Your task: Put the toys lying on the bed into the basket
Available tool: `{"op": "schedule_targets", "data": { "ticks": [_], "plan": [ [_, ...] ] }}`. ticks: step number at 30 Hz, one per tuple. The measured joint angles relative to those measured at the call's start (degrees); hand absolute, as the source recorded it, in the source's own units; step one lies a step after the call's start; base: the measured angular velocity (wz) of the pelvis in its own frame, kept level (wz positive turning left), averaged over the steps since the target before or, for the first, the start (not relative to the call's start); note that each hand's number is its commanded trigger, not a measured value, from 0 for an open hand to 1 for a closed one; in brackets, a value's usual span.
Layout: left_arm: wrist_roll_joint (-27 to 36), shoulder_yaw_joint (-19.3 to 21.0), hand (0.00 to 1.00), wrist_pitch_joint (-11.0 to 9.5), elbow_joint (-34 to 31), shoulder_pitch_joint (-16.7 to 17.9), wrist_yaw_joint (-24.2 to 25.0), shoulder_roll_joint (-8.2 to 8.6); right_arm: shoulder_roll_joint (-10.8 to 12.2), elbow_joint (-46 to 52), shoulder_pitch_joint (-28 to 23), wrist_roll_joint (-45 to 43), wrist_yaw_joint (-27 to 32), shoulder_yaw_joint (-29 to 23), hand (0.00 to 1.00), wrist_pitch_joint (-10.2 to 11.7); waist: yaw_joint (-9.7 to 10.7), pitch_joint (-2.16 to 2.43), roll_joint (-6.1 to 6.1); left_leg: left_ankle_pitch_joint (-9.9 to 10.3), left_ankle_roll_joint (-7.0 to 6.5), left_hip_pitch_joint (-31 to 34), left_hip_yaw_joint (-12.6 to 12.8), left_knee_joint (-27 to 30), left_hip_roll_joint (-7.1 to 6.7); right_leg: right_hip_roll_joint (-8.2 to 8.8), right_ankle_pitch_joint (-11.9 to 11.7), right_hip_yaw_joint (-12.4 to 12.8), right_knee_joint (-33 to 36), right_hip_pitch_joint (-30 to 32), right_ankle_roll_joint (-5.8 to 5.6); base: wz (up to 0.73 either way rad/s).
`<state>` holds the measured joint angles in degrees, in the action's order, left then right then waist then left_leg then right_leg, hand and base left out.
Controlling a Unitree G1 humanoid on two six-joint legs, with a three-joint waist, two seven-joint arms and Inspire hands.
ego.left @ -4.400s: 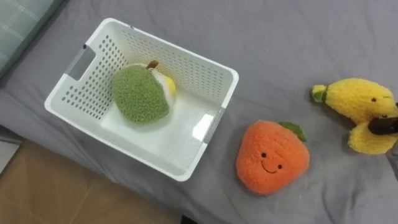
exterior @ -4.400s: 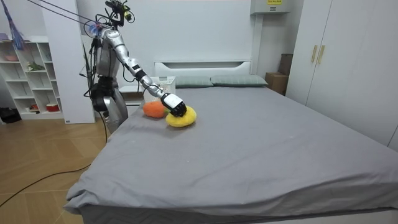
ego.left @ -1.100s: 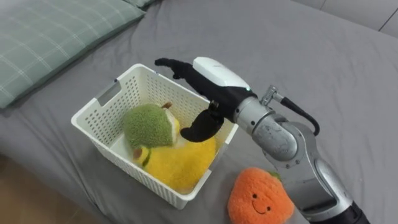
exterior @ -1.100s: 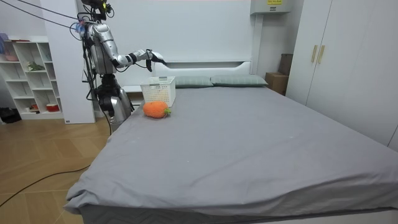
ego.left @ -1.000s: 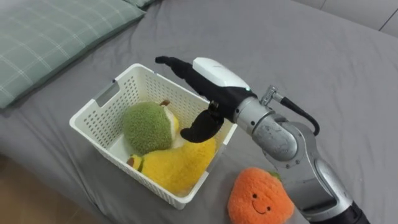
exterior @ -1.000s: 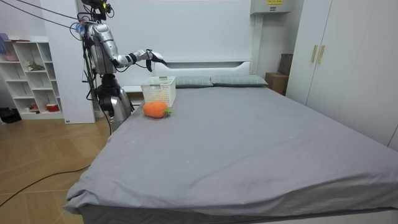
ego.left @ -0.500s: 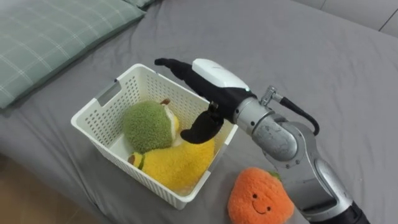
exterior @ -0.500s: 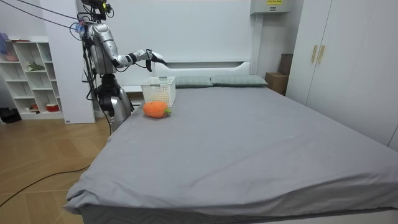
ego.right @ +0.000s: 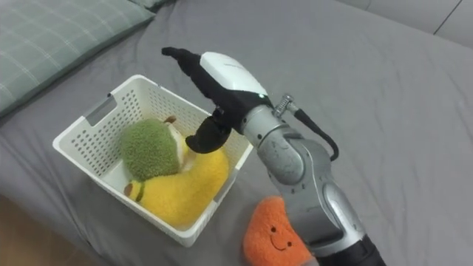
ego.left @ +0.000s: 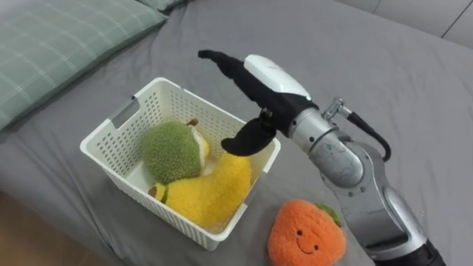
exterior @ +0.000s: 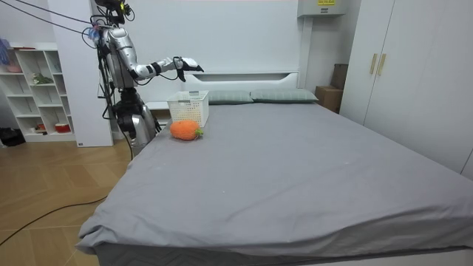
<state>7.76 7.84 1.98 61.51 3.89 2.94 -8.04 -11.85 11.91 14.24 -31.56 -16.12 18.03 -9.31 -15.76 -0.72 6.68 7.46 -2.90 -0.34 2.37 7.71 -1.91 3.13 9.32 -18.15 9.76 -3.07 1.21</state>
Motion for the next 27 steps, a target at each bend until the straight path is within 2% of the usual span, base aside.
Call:
{"op": "schedule_targets", "data": {
  "ticks": [4,5,8,11,14,16,20,25,27],
  "plan": [
    [0.0,1.4,0.00,0.0,-1.0,0.3,0.0,0.20,-2.5,-0.3,-1.1,3.6,3.1,-4.3,0.00,0.1,1.1,-0.14,0.03,0.1,-0.07,0.0,0.3,0.1,-0.01,0.04,-0.1,0.3,0.1,0.1,-0.10,-0.03],
    [0.0,1.6,0.00,0.0,-1.0,0.5,0.0,0.18,-2.6,-0.5,-1.2,4.2,3.8,-4.6,0.00,0.1,1.4,-0.29,-0.20,0.1,-0.09,-0.1,0.3,0.1,-0.01,0.00,-0.1,0.3,0.1,0.0,-0.11,0.00],
    [0.0,1.6,0.00,0.0,-0.9,1.5,-0.1,0.23,-2.6,-0.5,-3.2,6.2,5.6,-7.4,0.00,0.9,2.9,-0.36,-0.35,0.1,-0.14,-0.1,0.5,0.1,-0.01,-0.17,-0.1,0.7,0.1,0.0,-0.17,-0.02],
    [0.0,2.1,0.00,0.0,-0.9,2.2,0.0,0.28,-2.6,-0.5,-6.2,9.0,7.5,-9.3,0.00,1.8,3.7,-0.21,-0.57,0.2,-0.18,-0.4,1.0,0.1,0.01,-0.27,-0.1,1.0,0.1,0.0,-0.20,-0.08],
    [0.1,2.1,0.00,0.0,-0.9,2.7,0.0,0.39,-2.6,-1.4,-7.5,11.2,9.0,-9.9,0.00,2.0,4.7,-0.08,-1.49,0.3,-0.25,-0.9,1.8,0.0,0.09,-0.31,-0.2,1.4,0.1,0.0,-0.24,-0.11],
    [0.5,2.1,0.00,0.0,-0.9,3.0,0.0,0.59,-2.6,-3.6,-8.4,13.2,10.5,-10.6,0.00,2.3,4.9,0.16,-2.07,0.3,-0.24,-1.3,2.3,-0.1,0.17,-0.40,-0.2,2.2,0.1,0.0,-0.24,-0.13],
    [0.5,2.2,0.00,0.0,-0.9,3.7,-0.1,0.59,-2.6,-6.2,-9.9,15.1,12.8,-11.3,0.00,2.7,6.6,0.30,-2.30,0.3,-0.21,-1.3,2.3,-0.1,0.21,-0.25,-0.2,2.3,0.2,0.0,-0.23,-0.01],
    [1.2,2.8,0.00,0.0,-0.9,4.7,-0.2,0.63,-2.6,-9.7,-11.2,18.6,16.2,-14.8,0.00,3.1,8.5,0.42,-2.37,0.5,-0.29,-1.1,2.3,0.0,0.18,-0.15,-0.2,2.3,0.5,0.0,-0.27,0.00],
    [1.6,2.8,0.00,0.0,-0.9,4.8,-0.3,0.66,-2.6,-11.7,-11.2,20.2,17.4,-15.6,0.00,3.8,9.3,0.66,-2.38,0.5,-0.30,-1.3,2.3,0.1,0.18,-0.17,-0.2,2.3,0.6,-0.1,-0.27,0.00]
  ]
}}
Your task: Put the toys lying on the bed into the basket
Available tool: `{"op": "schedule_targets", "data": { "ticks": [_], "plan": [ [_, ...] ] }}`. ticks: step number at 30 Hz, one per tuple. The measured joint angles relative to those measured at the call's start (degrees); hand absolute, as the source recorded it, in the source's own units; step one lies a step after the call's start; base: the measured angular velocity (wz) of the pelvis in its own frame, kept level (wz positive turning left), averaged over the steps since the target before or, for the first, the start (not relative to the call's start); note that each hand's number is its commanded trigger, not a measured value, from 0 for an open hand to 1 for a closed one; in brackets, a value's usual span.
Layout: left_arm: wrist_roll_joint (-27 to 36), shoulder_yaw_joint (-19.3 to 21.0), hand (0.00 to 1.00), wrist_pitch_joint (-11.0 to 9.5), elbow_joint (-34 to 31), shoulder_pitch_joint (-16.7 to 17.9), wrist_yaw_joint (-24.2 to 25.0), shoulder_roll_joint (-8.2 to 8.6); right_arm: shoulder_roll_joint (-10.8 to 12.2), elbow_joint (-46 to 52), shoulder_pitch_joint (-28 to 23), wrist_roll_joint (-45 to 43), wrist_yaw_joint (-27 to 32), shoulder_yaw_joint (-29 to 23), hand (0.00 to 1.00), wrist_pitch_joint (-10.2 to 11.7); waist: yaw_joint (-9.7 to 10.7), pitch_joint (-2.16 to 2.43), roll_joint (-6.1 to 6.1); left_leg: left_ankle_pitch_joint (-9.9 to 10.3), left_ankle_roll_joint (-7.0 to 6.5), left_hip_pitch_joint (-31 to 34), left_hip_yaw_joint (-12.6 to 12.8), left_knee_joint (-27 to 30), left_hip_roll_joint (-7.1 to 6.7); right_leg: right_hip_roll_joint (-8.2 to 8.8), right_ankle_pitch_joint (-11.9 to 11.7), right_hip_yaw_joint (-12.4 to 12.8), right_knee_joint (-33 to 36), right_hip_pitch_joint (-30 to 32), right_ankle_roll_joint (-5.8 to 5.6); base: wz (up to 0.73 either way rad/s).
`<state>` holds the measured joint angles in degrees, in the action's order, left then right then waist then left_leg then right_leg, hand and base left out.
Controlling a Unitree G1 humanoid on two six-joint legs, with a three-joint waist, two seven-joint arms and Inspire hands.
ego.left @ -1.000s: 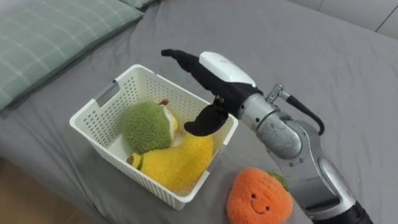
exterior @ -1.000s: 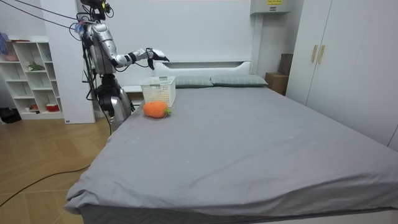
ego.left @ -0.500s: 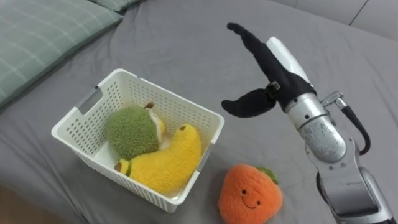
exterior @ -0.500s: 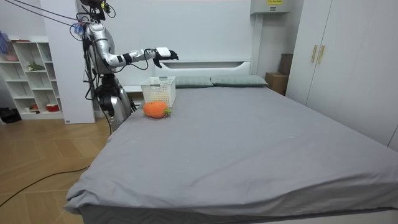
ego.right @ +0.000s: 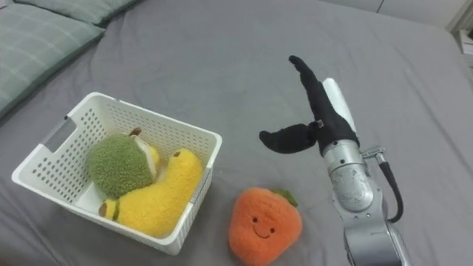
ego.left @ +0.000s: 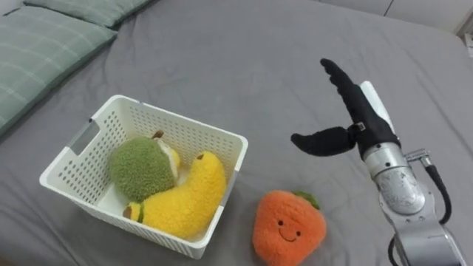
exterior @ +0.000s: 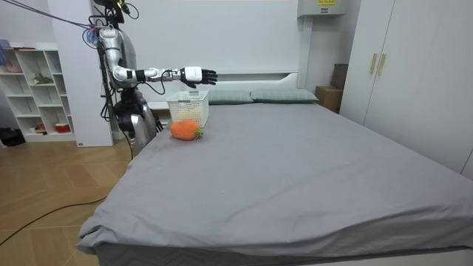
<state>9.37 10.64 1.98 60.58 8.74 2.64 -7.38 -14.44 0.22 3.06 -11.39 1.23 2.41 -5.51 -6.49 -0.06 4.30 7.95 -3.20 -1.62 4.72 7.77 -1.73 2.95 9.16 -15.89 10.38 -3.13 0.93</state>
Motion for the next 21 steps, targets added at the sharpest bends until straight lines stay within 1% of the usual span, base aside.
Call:
{"op": "schedule_targets", "data": {
  "ticks": [1,3,5,6,8,10,12,15,17,18,20,21],
  "plan": [
    [0.1,0.0,0.00,0.0,0.0,0.1,0.0,0.10,0.0,-1.7,-0.1,0.0,0.4,-0.1,0.00,0.1,0.2,0.21,-0.02,0.0,-0.01,-0.1,0.1,0.0,0.01,0.02,0.0,0.0,0.2,0.0,-0.02,0.00],
    [0.0,0.0,0.00,0.0,0.0,0.0,0.0,0.25,0.3,-3.7,-0.5,-0.2,0.7,-0.1,0.00,0.2,0.3,0.26,-0.18,0.0,-0.02,-0.2,0.2,0.0,0.01,0.04,0.0,0.1,0.2,0.0,-0.02,-0.04],
    [0.1,-0.1,0.00,0.0,0.0,0.1,-0.1,0.26,1.0,-6.3,-1.5,-0.2,1.4,-0.1,0.00,0.8,0.3,0.16,-0.43,0.0,-0.05,-0.7,0.3,0.0,0.03,0.09,0.0,0.2,0.2,-0.4,-0.02,-0.04],
    [0.1,-0.4,0.00,0.0,0.0,0.1,-0.3,0.40,1.2,-8.3,-2.4,0.0,1.9,0.3,0.00,0.8,0.3,0.06,-0.71,0.2,-0.06,-1.0,0.5,0.0,0.06,0.11,0.0,0.4,0.2,-0.7,-0.05,-0.07],
    [0.1,-0.4,0.00,0.0,0.0,-0.1,-0.8,0.87,1.2,-10.2,-3.9,1.1,1.8,0.9,0.00,0.8,-0.1,0.07,-1.31,0.4,-0.12,-1.0,0.7,0.0,0.06,0.09,0.1,1.0,0.3,-0.8,-0.13,-0.10],
    [0.1,-0.4,0.00,0.0,0.0,0.0,-1.0,1.14,1.3,-11.2,-5.7,2.2,1.7,1.5,0.00,0.8,-0.2,0.22,-1.93,0.4,-0.14,-1.1,1.1,0.0,0.06,0.07,0.1,1.6,0.3,-0.6,-0.20,-0.10],
    [0.0,-0.4,0.00,0.0,0.0,0.2,-1.2,1.15,1.9,-11.7,-6.7,2.1,1.4,1.6,0.00,0.8,-0.2,0.26,-2.01,0.4,-0.13,-1.1,1.4,0.0,0.09,0.02,0.2,1.9,0.2,-0.5,-0.21,-0.07],
    [0.0,-0.4,0.00,0.0,0.0,0.2,-1.6,1.43,3.0,-14.4,-6.7,2.1,1.0,1.7,0.00,0.8,-0.1,0.26,-1.93,0.5,-0.14,-1.0,1.4,0.5,0.07,-0.10,0.1,1.9,-0.6,-0.9,-0.28,0.00],
    [0.2,-0.4,0.00,0.0,0.1,0.2,-1.9,1.55,3.6,-17.3,-6.7,2.1,1.0,2.1,0.00,1.6,0.0,0.23,-1.97,0.5,-0.18,-1.0,1.4,0.5,0.06,-0.10,0.1,1.9,-0.7,-1.1,-0.33,0.04],
    [0.3,-0.6,0.00,0.0,0.1,0.2,-2.1,1.55,3.7,-20.6,-6.7,2.1,1.0,2.9,0.00,2.1,-0.2,0.29,-1.84,0.6,-0.20,-1.1,1.4,0.5,0.04,-0.08,0.1,1.8,-0.7,-1.2,-0.37,0.04],
    [0.5,-1.0,0.00,-0.1,0.1,0.2,-2.2,1.57,3.8,-24.9,-6.7,2.0,0.4,4.4,0.00,2.1,-0.5,0.15,-1.81,0.7,-0.25,-1.1,1.3,0.5,0.04,-0.06,0.2,1.7,-0.7,-1.2,-0.40,0.02],
    [0.4,-1.0,0.00,-0.1,0.1,0.2,-2.2,1.62,3.8,-26.8,-6.7,1.8,-0.3,5.3,0.00,2.0,-0.8,-0.08,-1.86,0.7,-0.25,-1.0,1.3,0.5,0.03,-0.06,0.2,1.7,-0.7,-1.1,-0.41,0.00]
  ]
}}
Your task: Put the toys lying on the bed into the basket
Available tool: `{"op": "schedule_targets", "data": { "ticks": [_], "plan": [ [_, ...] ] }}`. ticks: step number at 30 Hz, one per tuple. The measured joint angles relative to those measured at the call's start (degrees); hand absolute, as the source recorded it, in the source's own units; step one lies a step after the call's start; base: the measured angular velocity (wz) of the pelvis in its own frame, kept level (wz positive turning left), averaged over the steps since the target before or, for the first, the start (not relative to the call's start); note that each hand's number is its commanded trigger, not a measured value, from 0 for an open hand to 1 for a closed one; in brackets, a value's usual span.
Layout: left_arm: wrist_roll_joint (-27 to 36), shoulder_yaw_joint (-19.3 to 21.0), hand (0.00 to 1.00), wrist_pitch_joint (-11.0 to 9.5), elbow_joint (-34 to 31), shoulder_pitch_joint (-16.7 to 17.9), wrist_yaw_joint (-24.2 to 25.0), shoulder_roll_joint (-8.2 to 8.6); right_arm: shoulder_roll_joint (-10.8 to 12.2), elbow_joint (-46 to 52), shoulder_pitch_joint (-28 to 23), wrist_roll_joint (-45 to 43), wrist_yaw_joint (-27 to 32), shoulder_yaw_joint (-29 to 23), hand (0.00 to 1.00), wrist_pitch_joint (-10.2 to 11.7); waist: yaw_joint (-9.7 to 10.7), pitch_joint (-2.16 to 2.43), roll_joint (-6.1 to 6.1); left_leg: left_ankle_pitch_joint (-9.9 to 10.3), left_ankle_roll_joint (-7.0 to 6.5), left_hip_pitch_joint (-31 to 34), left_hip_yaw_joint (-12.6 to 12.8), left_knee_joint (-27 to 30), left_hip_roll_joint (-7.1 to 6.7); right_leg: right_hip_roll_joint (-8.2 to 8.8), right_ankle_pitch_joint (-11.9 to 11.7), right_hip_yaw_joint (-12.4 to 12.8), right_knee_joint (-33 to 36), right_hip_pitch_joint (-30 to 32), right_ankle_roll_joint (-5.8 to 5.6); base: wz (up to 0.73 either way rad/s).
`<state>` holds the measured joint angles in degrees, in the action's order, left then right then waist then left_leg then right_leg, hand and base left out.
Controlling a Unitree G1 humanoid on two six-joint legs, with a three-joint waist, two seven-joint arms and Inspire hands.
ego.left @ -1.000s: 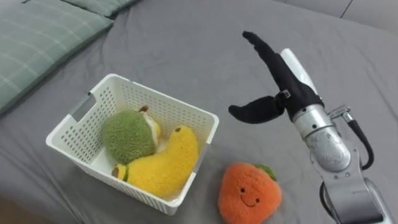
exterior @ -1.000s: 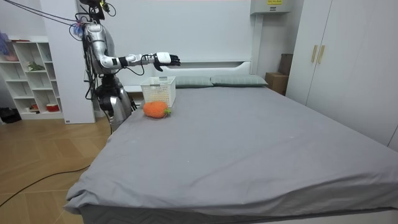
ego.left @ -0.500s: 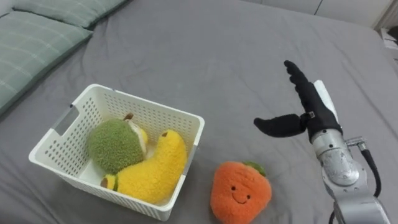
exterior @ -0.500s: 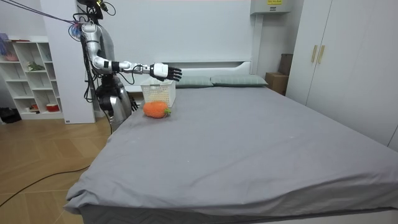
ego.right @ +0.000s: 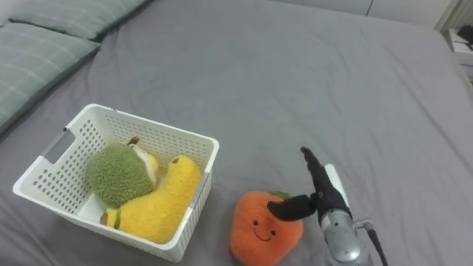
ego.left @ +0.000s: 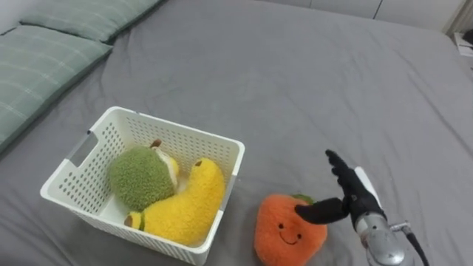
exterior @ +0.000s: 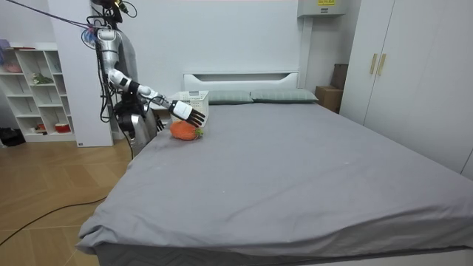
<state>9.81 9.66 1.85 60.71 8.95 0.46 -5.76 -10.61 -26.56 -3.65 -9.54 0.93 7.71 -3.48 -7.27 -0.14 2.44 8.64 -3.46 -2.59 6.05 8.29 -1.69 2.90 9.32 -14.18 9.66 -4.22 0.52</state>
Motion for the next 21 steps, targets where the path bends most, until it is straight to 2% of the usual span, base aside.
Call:
{"op": "schedule_targets", "data": {
  "ticks": [1,4,8,11,12,13,14,15,17,21],
  "plan": [
    [0.0,0.0,0.00,0.0,0.0,0.0,0.0,-0.01,0.4,-1.2,0.0,-0.1,-0.8,0.2,0.00,-0.1,-0.1,-0.21,0.04,0.0,0.00,0.1,0.0,0.0,0.00,0.01,0.0,0.0,0.0,0.2,-0.01,0.00],
    [0.0,0.0,0.00,-0.5,-0.1,0.0,0.1,0.04,1.2,-2.4,0.0,0.0,-1.8,0.2,0.00,-0.1,-0.2,-0.34,0.26,0.0,0.00,0.5,-0.1,-0.1,-0.03,0.02,0.1,-0.1,-0.2,0.4,-0.06,0.00],
    [-0.5,0.0,0.00,-0.7,-0.8,0.0,0.3,0.09,2.8,-2.6,0.0,-2.3,-3.3,0.2,0.00,-0.1,-0.3,0.12,1.03,0.1,0.01,1.0,-1.0,0.0,-0.20,-0.01,0.0,-1.0,-0.9,0.2,-0.13,0.09],
    [-0.4,0.0,0.00,-0.7,-1.3,0.1,0.4,0.45,3.5,-3.8,0.2,-4.3,-3.7,0.3,0.00,0.0,-0.5,0.15,1.21,0.1,-0.01,1.1,-1.5,0.0,-0.29,-0.03,0.0,-1.7,-0.9,0.1,-0.15,0.12],
    [-0.3,0.0,0.00,-0.7,-1.4,0.2,0.3,0.52,3.5,-5.3,0.7,-4.8,-3.8,0.7,0.20,0.0,-0.6,0.13,1.23,0.1,-0.03,1.1,-1.5,0.0,-0.29,-0.04,0.0,-1.7,-0.9,0.1,-0.15,0.00],
    [-0.2,-0.1,0.00,-0.6,-1.4,0.3,0.3,0.51,3.5,-6.6,1.2,-5.3,-4.1,1.1,0.35,0.0,-0.7,0.11,1.23,0.1,-0.02,1.2,-1.6,0.1,-0.28,-0.02,0.0,-1.8,-0.9,0.1,-0.15,0.04],
    [-0.3,-0.3,0.00,-0.6,-1.6,0.3,0.3,0.51,3.5,-7.4,1.5,-6.3,-4.6,1.3,0.82,-0.1,-0.7,0.08,1.20,0.2,-0.03,1.4,-1.7,0.2,-0.27,0.04,0.0,-1.9,-0.9,0.2,-0.15,0.04],
    [-0.3,-0.4,0.00,-0.6,-1.6,0.3,0.3,0.51,3.5,-7.7,1.6,-6.7,-4.8,1.4,1.00,-0.1,-0.7,0.07,1.18,0.3,-0.03,1.5,-1.7,0.3,-0.26,0.06,0.0,-1.9,-0.9,0.2,-0.14,0.04],
    [-0.4,-1.0,0.00,-0.6,-1.9,0.4,0.3,0.50,3.3,-10.2,3.0,-7.3,-4.8,2.3,1.00,0.0,-0.7,-0.09,0.86,0.4,0.00,1.6,-1.9,0.5,-0.24,0.03,0.0,-2.0,-0.9,0.0,-0.13,0.02],
    [-0.4,-1.9,0.00,-0.7,-2.8,0.5,0.2,0.40,2.6,-13.9,5.3,-9.1,-4.7,2.3,1.00,0.4,-0.7,-0.10,0.82,0.5,-0.04,1.4,-2.6,0.7,-0.36,0.03,0.0,-3.1,-1.0,-0.7,-0.16,0.10]
  ]
}}
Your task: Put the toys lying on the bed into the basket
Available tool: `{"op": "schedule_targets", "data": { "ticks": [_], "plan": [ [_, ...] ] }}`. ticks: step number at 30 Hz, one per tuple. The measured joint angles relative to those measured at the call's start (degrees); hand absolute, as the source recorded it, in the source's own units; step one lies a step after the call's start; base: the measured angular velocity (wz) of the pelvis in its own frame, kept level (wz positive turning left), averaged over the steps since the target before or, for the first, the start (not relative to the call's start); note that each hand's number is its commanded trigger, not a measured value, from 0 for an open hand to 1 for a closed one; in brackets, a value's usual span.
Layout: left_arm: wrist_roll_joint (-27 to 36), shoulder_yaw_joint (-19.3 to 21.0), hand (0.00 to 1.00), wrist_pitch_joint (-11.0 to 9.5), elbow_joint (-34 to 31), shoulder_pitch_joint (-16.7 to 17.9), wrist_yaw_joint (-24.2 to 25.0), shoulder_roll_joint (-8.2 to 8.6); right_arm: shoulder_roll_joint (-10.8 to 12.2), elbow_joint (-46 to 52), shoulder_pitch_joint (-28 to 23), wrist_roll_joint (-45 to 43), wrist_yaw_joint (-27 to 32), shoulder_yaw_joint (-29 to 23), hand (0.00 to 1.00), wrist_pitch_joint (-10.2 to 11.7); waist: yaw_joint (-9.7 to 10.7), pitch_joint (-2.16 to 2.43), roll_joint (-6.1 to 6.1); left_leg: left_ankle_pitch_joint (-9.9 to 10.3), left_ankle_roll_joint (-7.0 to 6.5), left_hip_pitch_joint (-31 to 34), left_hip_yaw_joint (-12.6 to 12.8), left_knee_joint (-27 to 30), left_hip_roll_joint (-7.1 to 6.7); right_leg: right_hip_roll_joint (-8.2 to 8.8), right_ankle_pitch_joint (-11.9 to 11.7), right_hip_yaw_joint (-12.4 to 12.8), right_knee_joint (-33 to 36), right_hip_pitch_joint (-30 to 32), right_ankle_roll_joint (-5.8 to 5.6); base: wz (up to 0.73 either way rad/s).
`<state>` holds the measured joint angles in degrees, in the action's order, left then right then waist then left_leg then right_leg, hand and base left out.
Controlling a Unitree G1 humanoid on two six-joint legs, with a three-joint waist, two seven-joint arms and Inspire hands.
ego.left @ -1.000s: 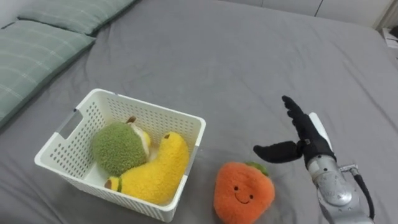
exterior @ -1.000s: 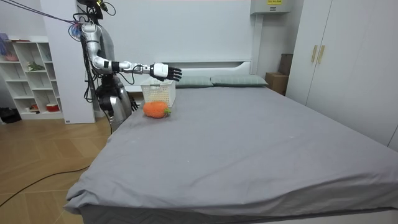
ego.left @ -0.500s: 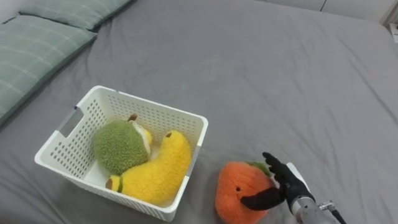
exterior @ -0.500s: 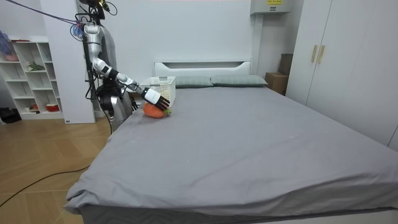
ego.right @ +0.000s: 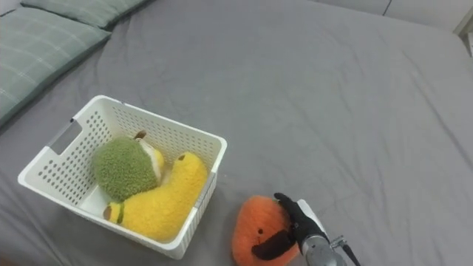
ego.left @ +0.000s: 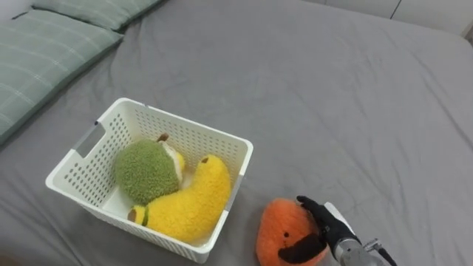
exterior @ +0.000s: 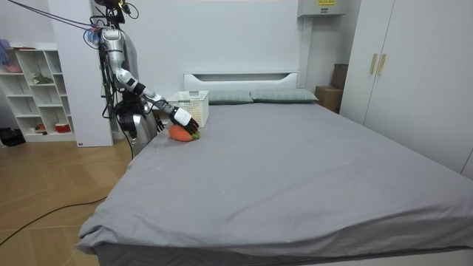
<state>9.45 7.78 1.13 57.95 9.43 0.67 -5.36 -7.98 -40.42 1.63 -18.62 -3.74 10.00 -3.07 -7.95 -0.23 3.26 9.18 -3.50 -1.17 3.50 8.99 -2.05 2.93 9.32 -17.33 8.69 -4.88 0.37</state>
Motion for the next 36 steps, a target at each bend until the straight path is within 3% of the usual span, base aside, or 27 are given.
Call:
{"op": "schedule_targets", "data": {
  "ticks": [24,31,36],
  "plan": [
    [-0.1,-1.0,0.00,-0.2,-1.1,0.3,0.4,-0.04,-0.1,-3.1,1.5,-1.0,-1.2,1.5,1.00,0.5,-0.2,0.10,0.16,0.0,-0.10,0.0,-1.0,0.6,-0.50,0.25,0.2,0.1,-0.1,-0.3,-0.32,0.01],
    [-0.1,1.3,0.00,-0.2,0.7,0.4,1.0,-0.04,-0.8,2.0,1.5,-1.9,2.1,-6.0,1.00,1.2,0.6,-0.06,0.48,0.1,-0.20,-1.4,-0.8,0.6,-0.56,0.36,0.2,0.1,0.1,-1.2,-0.41,-0.01],
    [-0.1,3.2,0.00,-0.2,2.2,0.4,1.0,-0.02,-2.4,9.8,1.3,-2.4,3.6,-7.5,1.00,1.1,2.3,-0.03,0.61,0.1,-0.21,-1.4,-0.4,0.6,-0.48,0.56,0.2,0.6,0.2,-1.0,-0.40,-0.03]
  ]
}}
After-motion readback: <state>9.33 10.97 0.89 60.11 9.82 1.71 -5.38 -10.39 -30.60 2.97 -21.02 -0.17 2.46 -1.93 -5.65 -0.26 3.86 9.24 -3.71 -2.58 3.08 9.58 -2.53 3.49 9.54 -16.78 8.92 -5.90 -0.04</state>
